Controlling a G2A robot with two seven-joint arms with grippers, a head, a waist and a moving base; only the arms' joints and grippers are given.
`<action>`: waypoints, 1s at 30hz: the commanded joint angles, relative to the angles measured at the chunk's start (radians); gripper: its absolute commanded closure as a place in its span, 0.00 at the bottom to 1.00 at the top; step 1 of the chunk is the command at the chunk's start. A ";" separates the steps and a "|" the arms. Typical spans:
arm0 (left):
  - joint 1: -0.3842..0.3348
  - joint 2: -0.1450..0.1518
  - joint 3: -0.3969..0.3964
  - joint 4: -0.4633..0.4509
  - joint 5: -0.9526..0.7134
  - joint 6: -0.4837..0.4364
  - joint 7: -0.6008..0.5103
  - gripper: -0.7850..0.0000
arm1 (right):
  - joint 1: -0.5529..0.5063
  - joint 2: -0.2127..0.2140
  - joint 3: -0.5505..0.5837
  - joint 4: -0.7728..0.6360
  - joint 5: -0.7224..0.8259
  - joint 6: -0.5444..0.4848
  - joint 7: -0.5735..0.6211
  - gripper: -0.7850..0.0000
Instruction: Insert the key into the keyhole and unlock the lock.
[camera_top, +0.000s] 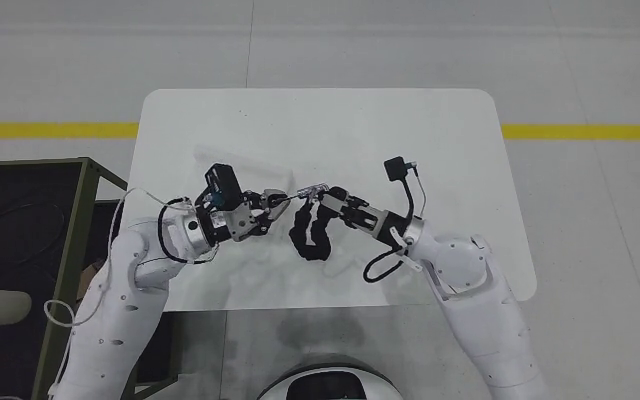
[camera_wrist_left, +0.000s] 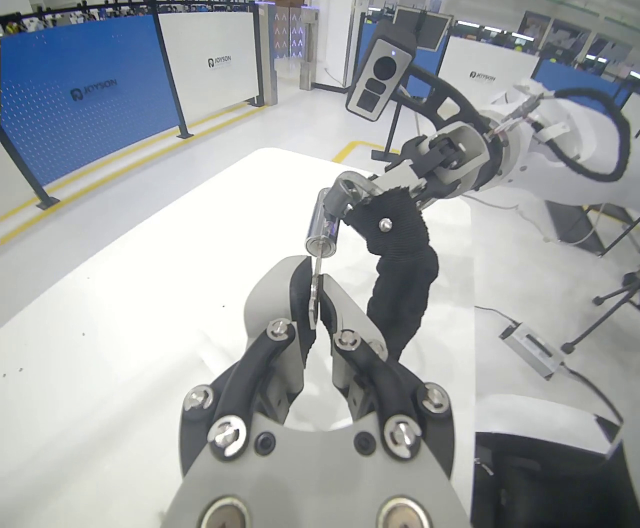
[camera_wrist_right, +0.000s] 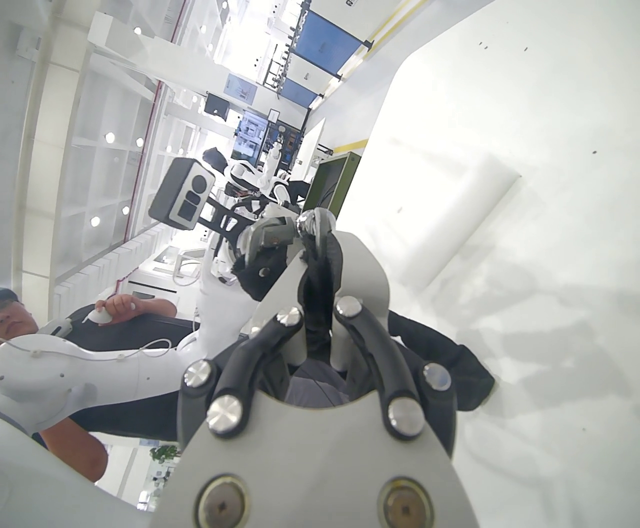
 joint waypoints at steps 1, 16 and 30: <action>0.002 0.000 -0.001 -0.007 0.109 0.012 0.064 1.00 | 0.001 0.001 -0.002 0.001 0.001 0.008 0.002 1.00; 0.040 0.014 0.035 0.004 0.627 0.121 0.444 1.00 | 0.017 0.010 -0.011 0.014 0.018 0.047 0.024 1.00; 0.040 0.014 0.035 0.004 0.627 0.121 0.444 0.00 | -0.049 0.031 0.032 -0.100 -0.382 0.138 -0.145 1.00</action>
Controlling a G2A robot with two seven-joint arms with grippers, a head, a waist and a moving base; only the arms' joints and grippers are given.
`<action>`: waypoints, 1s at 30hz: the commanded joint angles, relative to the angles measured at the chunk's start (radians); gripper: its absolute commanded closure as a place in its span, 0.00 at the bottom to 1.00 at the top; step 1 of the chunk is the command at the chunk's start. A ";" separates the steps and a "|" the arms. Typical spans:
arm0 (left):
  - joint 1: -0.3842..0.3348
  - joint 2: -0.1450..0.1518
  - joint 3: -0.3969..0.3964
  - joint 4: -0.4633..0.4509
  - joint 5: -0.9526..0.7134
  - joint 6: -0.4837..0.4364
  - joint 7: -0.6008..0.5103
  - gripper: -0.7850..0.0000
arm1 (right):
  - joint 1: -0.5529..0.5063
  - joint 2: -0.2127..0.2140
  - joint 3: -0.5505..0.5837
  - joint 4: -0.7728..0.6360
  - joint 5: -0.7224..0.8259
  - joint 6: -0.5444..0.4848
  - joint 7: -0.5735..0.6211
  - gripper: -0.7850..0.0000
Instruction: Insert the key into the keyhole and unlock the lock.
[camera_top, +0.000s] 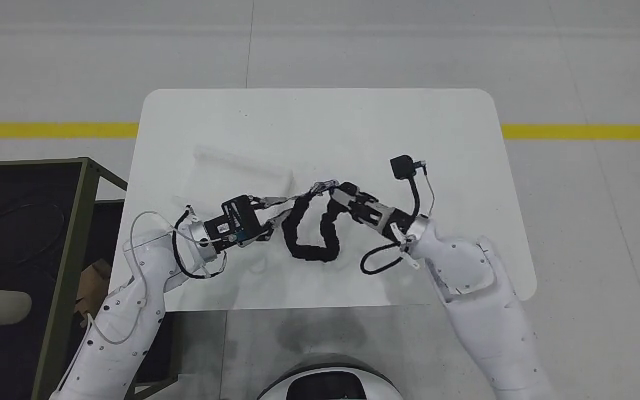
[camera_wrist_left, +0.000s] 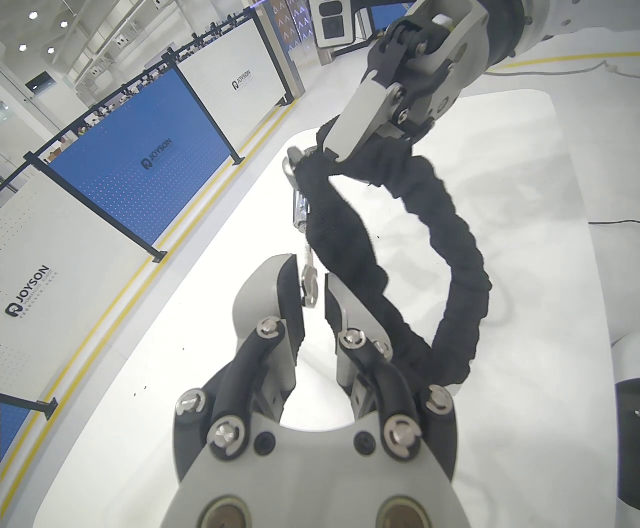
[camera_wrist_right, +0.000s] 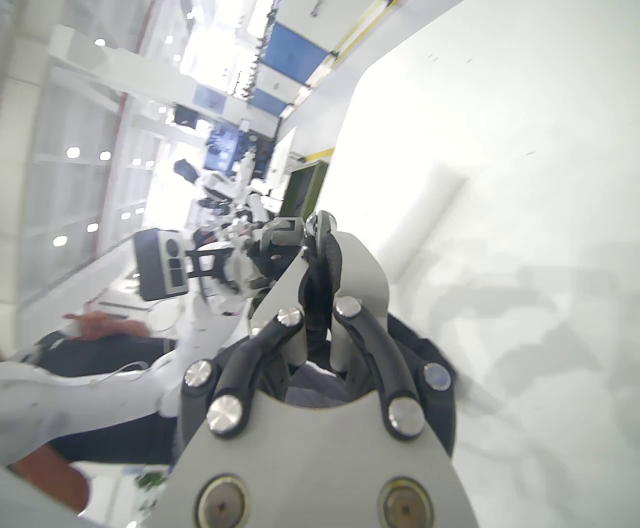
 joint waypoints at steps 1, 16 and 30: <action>0.000 0.000 0.000 0.000 0.000 0.000 0.000 0.00 | -0.034 0.008 0.013 -0.062 -0.226 0.055 -0.048 1.00; 0.000 0.000 0.000 0.000 0.000 0.000 0.000 0.00 | -0.140 0.031 -0.301 -0.169 -1.777 0.227 -0.113 1.00; 0.000 0.000 0.000 0.000 0.000 0.000 0.000 0.00 | -0.086 -0.021 -0.344 -0.101 -1.801 0.408 -0.028 1.00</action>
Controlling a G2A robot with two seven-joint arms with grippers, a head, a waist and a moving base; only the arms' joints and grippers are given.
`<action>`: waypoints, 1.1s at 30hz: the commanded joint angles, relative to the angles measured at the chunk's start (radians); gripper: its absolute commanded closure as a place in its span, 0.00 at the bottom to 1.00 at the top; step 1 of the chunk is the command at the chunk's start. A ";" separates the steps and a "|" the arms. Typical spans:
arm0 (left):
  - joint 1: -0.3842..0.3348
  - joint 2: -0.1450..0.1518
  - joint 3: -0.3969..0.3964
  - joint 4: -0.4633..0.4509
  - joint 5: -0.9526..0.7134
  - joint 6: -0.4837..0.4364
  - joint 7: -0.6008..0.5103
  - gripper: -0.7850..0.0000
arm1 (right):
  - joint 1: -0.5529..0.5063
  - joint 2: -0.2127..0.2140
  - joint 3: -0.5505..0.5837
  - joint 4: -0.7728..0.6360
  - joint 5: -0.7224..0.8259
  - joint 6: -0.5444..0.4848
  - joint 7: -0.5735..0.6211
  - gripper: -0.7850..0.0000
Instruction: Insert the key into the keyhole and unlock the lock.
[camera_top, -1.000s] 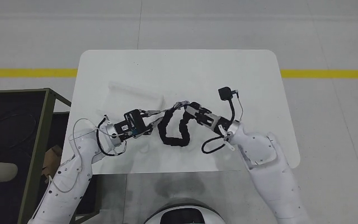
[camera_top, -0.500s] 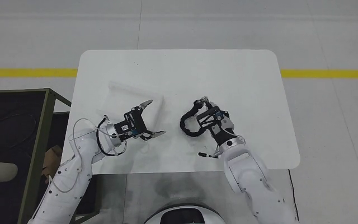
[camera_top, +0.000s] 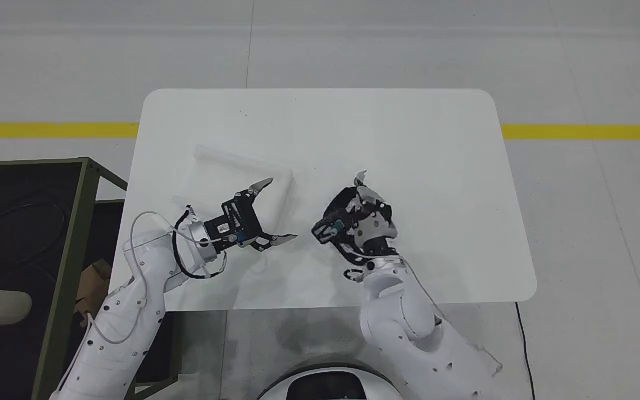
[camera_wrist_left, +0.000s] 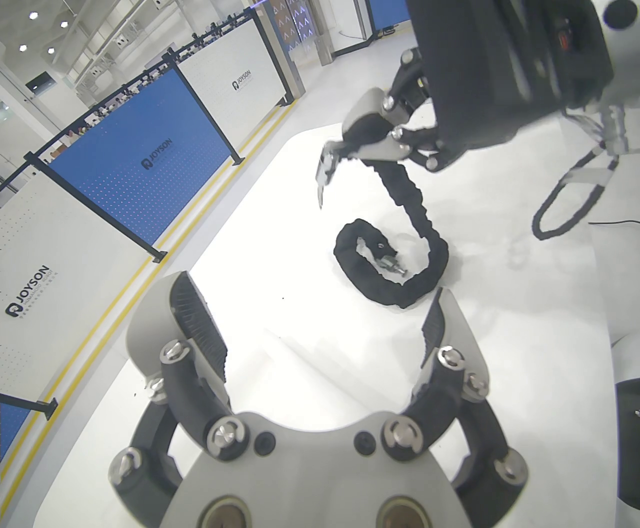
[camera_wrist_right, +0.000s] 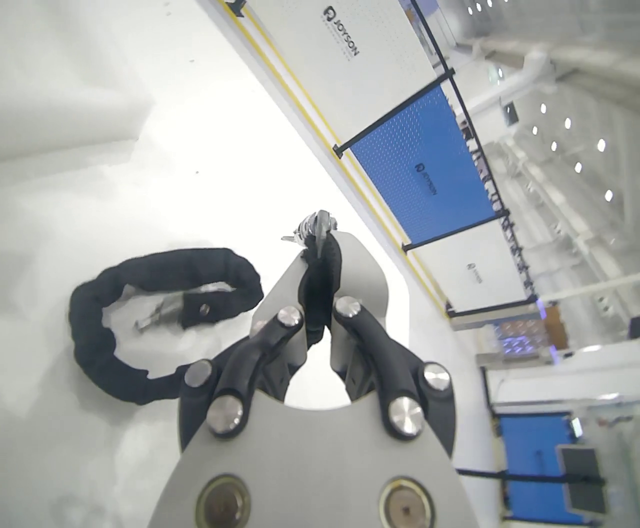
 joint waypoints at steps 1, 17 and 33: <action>0.000 0.000 0.000 0.000 0.000 0.000 0.000 0.00 | -0.010 -0.003 0.037 -0.021 0.095 0.062 -0.020 1.00; 0.000 0.000 0.000 0.000 0.000 0.000 0.000 0.00 | -0.075 -0.021 0.330 0.065 1.139 -0.018 -0.224 0.00; 0.000 0.000 0.000 0.000 0.000 0.000 0.000 0.00 | -0.138 -0.017 0.417 -0.024 1.165 -0.066 -0.408 0.00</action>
